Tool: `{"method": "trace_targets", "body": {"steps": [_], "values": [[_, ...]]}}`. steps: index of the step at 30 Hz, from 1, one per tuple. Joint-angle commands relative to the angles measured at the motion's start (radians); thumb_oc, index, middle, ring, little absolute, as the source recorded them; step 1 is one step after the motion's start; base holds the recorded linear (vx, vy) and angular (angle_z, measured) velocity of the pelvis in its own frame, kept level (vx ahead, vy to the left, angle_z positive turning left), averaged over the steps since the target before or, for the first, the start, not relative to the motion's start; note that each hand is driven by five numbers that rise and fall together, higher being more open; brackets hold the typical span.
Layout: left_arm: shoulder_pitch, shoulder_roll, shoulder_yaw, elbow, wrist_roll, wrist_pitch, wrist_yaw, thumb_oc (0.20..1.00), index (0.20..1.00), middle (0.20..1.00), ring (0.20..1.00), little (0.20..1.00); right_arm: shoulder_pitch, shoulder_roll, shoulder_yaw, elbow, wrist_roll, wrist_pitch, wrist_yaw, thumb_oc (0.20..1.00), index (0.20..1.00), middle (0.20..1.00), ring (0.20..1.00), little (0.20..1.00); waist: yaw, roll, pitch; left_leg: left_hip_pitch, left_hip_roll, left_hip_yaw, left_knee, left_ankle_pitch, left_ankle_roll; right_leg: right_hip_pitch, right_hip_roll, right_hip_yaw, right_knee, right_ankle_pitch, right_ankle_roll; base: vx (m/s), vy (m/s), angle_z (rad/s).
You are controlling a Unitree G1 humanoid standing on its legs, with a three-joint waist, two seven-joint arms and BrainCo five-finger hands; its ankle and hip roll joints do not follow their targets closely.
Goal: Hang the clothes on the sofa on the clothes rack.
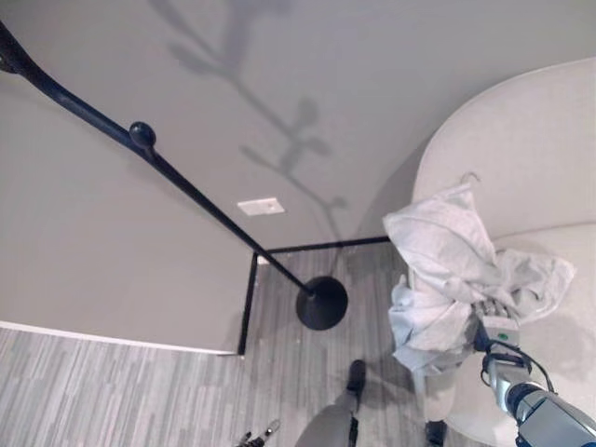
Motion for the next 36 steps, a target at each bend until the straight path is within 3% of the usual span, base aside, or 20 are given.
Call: {"method": "trace_targets", "body": {"steps": [1, 7, 8, 9, 10, 11, 15, 22, 26, 27, 30, 32, 36], "values": [[-0.056, 0.027, -0.020, 0.026, -0.039, -0.036, 0.032, 1.000, 1.000, 1.000, 1.000, 1.000, -0.102, 0.014, 0.032, -0.026, 0.046, -0.020, -0.057, 1.000, 1.000, 1.000, 1.000, 1.000, 0.026, -0.059, 0.014, -0.024, -0.048, -0.022, -0.020, -0.080, 0.049, -0.003, -0.075, 0.066, 0.014, 0.011, 0.052, 0.01, 0.026, 0.09], [-0.056, 0.015, -0.066, -0.029, -0.062, -0.041, 0.031, 1.000, 1.000, 1.000, 1.000, 1.000, -0.122, 0.034, 0.056, -0.001, 0.055, 0.000, -0.023, 1.000, 1.000, 1.000, 1.000, 1.000, 0.050, -0.036, 0.032, -0.078, -0.062, -0.037, -0.020, -0.073, 0.053, -0.062, -0.077, 0.080, 0.014, 0.024, 0.057, -0.01, 0.033, 0.00], [-0.058, 0.013, -0.069, -0.032, -0.069, -0.041, 0.031, 1.000, 1.000, 1.000, 1.000, 1.000, -0.120, 0.041, 0.063, 0.006, 0.054, 0.005, -0.009, 0.956, 0.956, 0.956, 0.956, 0.956, 0.052, -0.035, 0.034, -0.084, -0.064, -0.037, -0.020, -0.072, 0.053, -0.068, -0.077, 0.082, 0.014, 0.024, 0.058, -0.01, 0.020, -0.09], [-0.058, 0.013, -0.069, -0.032, -0.069, -0.040, 0.031, 1.000, 1.000, 1.000, 1.000, 1.000, -0.120, 0.041, 0.063, 0.006, 0.054, 0.005, -0.009, 0.856, 0.856, 0.856, 0.856, 0.856, 0.052, -0.035, 0.033, -0.085, -0.064, -0.036, -0.020, -0.072, 0.053, -0.068, -0.077, 0.083, 0.014, 0.024, 0.058, 0.00, 0.021, -0.09], [-0.061, 0.010, -0.071, -0.035, -0.074, -0.040, 0.030, 1.000, 1.000, 1.000, 1.000, 1.000, -0.114, 0.052, 0.068, 0.014, 0.052, 0.009, 0.015, 0.429, 0.429, 0.429, 0.429, 0.429, 0.052, -0.032, 0.037, -0.089, -0.065, -0.036, -0.020, -0.072, 0.053, -0.074, -0.078, 0.085, 0.014, 0.025, 0.059, 0.00, 0.035, -0.10], [-0.062, 0.003, -0.075, -0.043, -0.083, -0.040, 0.030, 1.000, 1.000, 1.000, 1.000, 1.000, -0.106, 0.068, 0.082, 0.021, 0.046, 0.009, 0.062, 0.200, 0.200, 0.200, 0.200, 0.200, 0.050, -0.030, 0.041, -0.097, -0.068, -0.032, -0.020, -0.072, 0.054, -0.081, -0.078, 0.089, 0.014, 0.026, 0.060, 0.00, 0.035, -0.08], [-0.059, -0.004, -0.077, -0.053, -0.090, -0.042, 0.031, 1.000, 1.000, 1.000, 1.000, 1.000, -0.093, 0.081, 0.066, 0.027, 0.076, 0.005, 0.094, 0.200, 0.200, 0.200, 0.200, 0.200, 0.043, -0.028, 0.043, -0.097, -0.071, -0.023, -0.020, -0.074, 0.056, -0.081, -0.080, 0.093, 0.014, 0.023, 0.061, 0.00, 0.045, -0.06], [-0.044, -0.007, -0.059, -0.032, -0.073, -0.032, 0.051, 1.000, 1.000, 1.000, 1.000, 1.000, -0.059, 0.073, -0.032, 0.024, 0.180, 0.000, 0.036, 0.200, 0.200, 0.200, 0.200, 0.200, 0.011, -0.039, 0.042, -0.064, -0.066, -0.005, -0.020, -0.084, 0.059, -0.056, -0.084, 0.096, 0.014, 0.021, 0.063, 0.00, 0.006, 0.00], [-0.033, 0.016, -0.019, 0.005, -0.017, -0.017, 0.083, 1.000, 1.000, 1.000, 1.000, 1.000, -0.018, 0.004, -0.203, -0.039, 0.335, -0.038, -0.087, 0.200, 0.200, 0.200, 0.200, 0.200, -0.041, -0.079, 0.028, 0.007, -0.042, 0.013, -0.020, -0.107, 0.060, 0.007, -0.085, 0.096, 0.014, 0.011, 0.063, 0.06, -0.038, -0.07], [-0.027, 0.040, 0.015, 0.012, 0.006, -0.011, 0.091, 1.000, 1.000, 1.000, 1.000, 1.000, 0.024, -0.054, -0.262, -0.178, 0.344, -0.047, -0.120, 0.200, 0.200, 0.200, 0.200, 0.200, -0.072, -0.114, 0.009, 0.052, -0.028, 0.023, -0.020, -0.121, 0.060, 0.044, -0.085, 0.098, 0.014, 0.004, 0.062, 0.10, -0.099, -0.27], [-0.024, 0.050, 0.039, 0.003, 0.018, -0.007, 0.096, 1.000, 1.000, 1.000, 1.000, 1.000, 0.069, -0.107, -0.313, -0.354, 0.318, -0.036, -0.137, 0.200, 0.200, 0.200, 0.200, 0.200, -0.095, -0.137, -0.004, 0.082, -0.019, 0.031, -0.020, -0.131, 0.060, 0.066, -0.085, 0.100, 0.014, 0.002, 0.063, 0.03, -0.040, -0.11], [-0.018, 0.065, 0.063, -0.037, 0.053, -0.002, 0.102, 1.000, 1.000, 1.000, 1.000, 1.000, 0.124, -0.198, -0.431, -0.619, 0.262, -0.018, -0.158, 0.200, 0.200, 0.200, 0.200, 0.200, -0.127, -0.172, -0.038, 0.138, -0.003, 0.048, -0.020, -0.148, 0.061, 0.107, -0.085, 0.106, 0.014, -0.001, 0.062, 0.02, -0.031, -0.16], [-0.022, 0.082, 0.038, -0.096, 0.111, 0.005, 0.100, 1.000, 1.000, 1.000, 1.000, 1.000, 0.132, -0.229, -0.490, -0.742, 0.216, -0.012, -0.167, 0.200, 0.200, 0.200, 0.200, 0.200, -0.143, -0.188, -0.062, 0.178, 0.008, 0.062, -0.020, -0.157, 0.061, 0.136, -0.083, 0.115, 0.014, 0.001, 0.061, -0.02, -0.012, -0.17]]}}
